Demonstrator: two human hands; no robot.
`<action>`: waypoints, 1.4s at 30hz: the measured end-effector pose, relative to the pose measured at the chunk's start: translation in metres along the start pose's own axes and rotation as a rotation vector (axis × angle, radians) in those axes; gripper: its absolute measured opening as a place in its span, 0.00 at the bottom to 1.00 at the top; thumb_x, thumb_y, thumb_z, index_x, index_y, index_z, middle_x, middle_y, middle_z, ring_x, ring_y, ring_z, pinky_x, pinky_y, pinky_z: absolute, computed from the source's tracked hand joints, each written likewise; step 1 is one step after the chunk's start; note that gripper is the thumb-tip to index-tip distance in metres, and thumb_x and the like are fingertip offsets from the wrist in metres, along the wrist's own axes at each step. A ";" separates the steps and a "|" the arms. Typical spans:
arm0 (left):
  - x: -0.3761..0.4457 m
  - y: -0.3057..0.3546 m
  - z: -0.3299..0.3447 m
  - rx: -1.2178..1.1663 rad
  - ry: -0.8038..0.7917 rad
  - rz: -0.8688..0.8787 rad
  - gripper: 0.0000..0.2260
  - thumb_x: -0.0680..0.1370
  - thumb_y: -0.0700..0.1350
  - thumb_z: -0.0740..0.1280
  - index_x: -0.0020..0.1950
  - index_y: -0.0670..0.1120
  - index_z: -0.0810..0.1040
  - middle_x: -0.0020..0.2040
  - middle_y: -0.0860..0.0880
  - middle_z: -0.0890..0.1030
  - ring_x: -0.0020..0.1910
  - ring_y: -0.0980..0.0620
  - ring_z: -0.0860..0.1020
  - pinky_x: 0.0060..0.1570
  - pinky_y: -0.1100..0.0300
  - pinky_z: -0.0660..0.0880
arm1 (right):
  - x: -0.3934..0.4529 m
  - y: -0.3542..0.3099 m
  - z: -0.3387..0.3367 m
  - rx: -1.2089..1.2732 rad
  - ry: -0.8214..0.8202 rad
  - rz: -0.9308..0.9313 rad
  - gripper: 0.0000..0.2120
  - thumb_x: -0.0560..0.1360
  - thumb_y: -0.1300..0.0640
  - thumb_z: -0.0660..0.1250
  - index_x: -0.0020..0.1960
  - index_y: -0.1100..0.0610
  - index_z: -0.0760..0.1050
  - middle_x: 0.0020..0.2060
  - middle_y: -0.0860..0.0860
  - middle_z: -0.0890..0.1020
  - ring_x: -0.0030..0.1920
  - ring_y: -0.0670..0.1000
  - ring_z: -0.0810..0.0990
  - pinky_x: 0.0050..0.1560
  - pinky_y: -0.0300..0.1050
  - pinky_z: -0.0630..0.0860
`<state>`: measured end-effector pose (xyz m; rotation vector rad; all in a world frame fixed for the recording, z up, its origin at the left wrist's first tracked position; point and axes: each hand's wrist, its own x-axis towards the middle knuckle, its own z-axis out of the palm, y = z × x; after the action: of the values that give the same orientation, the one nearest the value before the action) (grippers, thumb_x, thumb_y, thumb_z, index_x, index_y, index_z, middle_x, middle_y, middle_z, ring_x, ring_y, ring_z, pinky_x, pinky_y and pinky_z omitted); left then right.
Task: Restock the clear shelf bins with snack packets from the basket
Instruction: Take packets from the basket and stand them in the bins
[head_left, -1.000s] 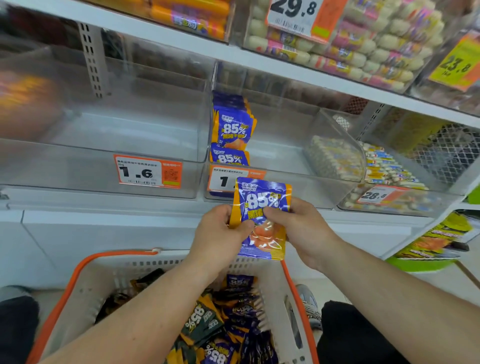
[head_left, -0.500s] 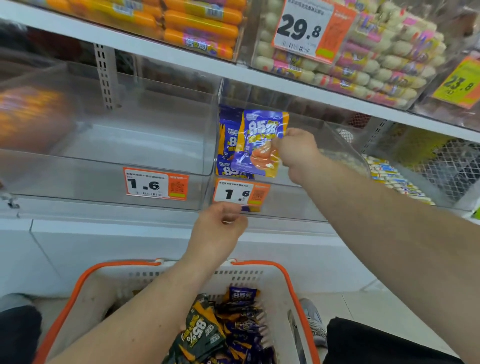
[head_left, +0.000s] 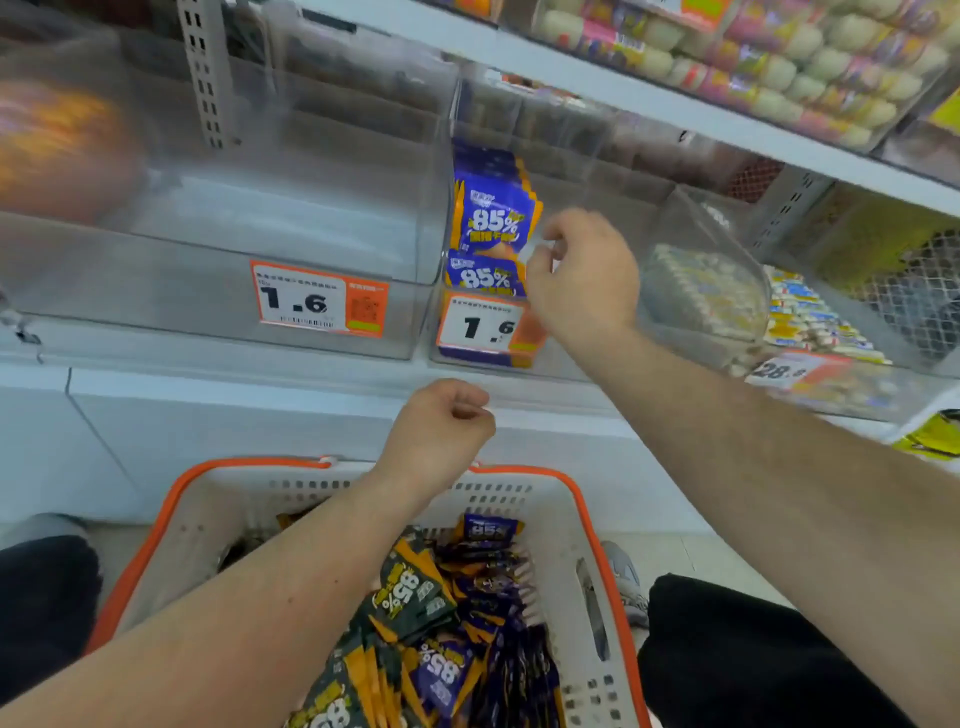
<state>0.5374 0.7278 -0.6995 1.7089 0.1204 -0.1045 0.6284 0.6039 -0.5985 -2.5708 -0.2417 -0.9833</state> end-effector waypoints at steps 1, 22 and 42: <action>-0.001 -0.009 0.002 0.037 -0.006 -0.022 0.07 0.77 0.41 0.68 0.54 0.49 0.78 0.46 0.50 0.81 0.43 0.51 0.80 0.39 0.62 0.74 | -0.020 0.003 -0.001 0.077 0.102 -0.182 0.10 0.71 0.57 0.61 0.45 0.60 0.78 0.40 0.57 0.80 0.43 0.60 0.78 0.42 0.50 0.72; -0.007 -0.089 0.020 0.492 -0.262 -0.149 0.09 0.76 0.43 0.67 0.56 0.50 0.79 0.52 0.54 0.78 0.52 0.55 0.77 0.53 0.61 0.75 | -0.290 0.097 0.083 -0.477 -1.378 -0.016 0.16 0.76 0.46 0.62 0.56 0.54 0.79 0.63 0.56 0.67 0.56 0.60 0.74 0.47 0.50 0.70; -0.035 -0.060 0.038 0.683 -0.266 0.219 0.31 0.72 0.57 0.70 0.72 0.55 0.64 0.67 0.53 0.71 0.61 0.52 0.74 0.59 0.53 0.74 | -0.111 0.044 -0.012 0.640 -0.873 1.103 0.06 0.76 0.62 0.66 0.41 0.62 0.76 0.35 0.57 0.81 0.33 0.54 0.82 0.41 0.47 0.81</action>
<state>0.4947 0.6975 -0.7588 2.3543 -0.3372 -0.2271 0.5516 0.5555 -0.6768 -1.8557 0.5198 0.5441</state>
